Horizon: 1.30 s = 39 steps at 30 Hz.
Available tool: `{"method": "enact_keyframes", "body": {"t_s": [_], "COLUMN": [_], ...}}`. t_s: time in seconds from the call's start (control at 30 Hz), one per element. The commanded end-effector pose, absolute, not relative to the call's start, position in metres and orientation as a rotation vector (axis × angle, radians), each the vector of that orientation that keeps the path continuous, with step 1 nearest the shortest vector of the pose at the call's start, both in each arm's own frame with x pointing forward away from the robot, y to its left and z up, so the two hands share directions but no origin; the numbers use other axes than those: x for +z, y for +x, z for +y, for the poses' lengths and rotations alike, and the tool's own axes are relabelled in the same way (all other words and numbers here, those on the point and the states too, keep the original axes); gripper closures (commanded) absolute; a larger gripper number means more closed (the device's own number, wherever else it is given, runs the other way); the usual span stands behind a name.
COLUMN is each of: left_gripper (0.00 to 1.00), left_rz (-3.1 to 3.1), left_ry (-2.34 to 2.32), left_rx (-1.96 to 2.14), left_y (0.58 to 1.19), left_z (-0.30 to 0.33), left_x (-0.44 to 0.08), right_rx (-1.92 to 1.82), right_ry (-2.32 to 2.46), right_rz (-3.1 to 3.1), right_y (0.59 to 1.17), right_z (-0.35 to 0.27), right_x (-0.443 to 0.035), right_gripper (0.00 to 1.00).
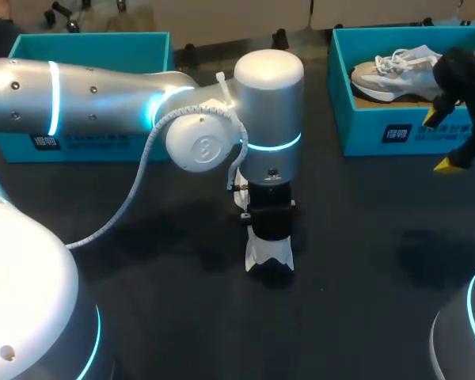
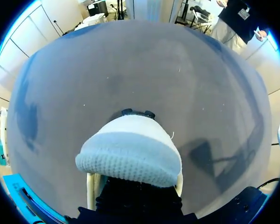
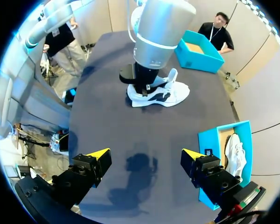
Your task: Take the shoe out of the shoebox, open the shoe tongue, remove and reinsert the insole, then place the shoe into the shoebox
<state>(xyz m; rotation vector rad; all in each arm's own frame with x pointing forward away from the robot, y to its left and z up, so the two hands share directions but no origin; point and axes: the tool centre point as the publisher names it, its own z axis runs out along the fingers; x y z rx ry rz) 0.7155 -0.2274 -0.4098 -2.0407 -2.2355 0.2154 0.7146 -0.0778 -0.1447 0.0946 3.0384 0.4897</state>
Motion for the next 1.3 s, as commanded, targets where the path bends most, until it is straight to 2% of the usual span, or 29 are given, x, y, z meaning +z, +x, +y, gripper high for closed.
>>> {"method": "enact_keyframes", "body": {"t_s": [0.03,0.6,1.3], "left_gripper": [1.0,1.0,1.0], "left_rz": [-2.254,-2.382,-2.17], "left_ry": [-2.053,-2.132,-2.182], "left_rx": [0.196,0.052,0.21], "left_y": [0.729,0.769,0.735], "left_z": [-0.228,-0.236,-0.236], "left_x": [-0.437,-0.445,-0.382], "right_rx": [0.486,0.486,0.486], "right_ry": [0.096,0.096,0.096], "right_rz": [3.042,3.042,3.042], "right_y": [0.716,0.716,0.716], "right_z": [-0.077,-0.077,-0.077], "right_x": [-0.145,-0.145,-0.145], "right_gripper": [0.0,0.0,0.0]}}
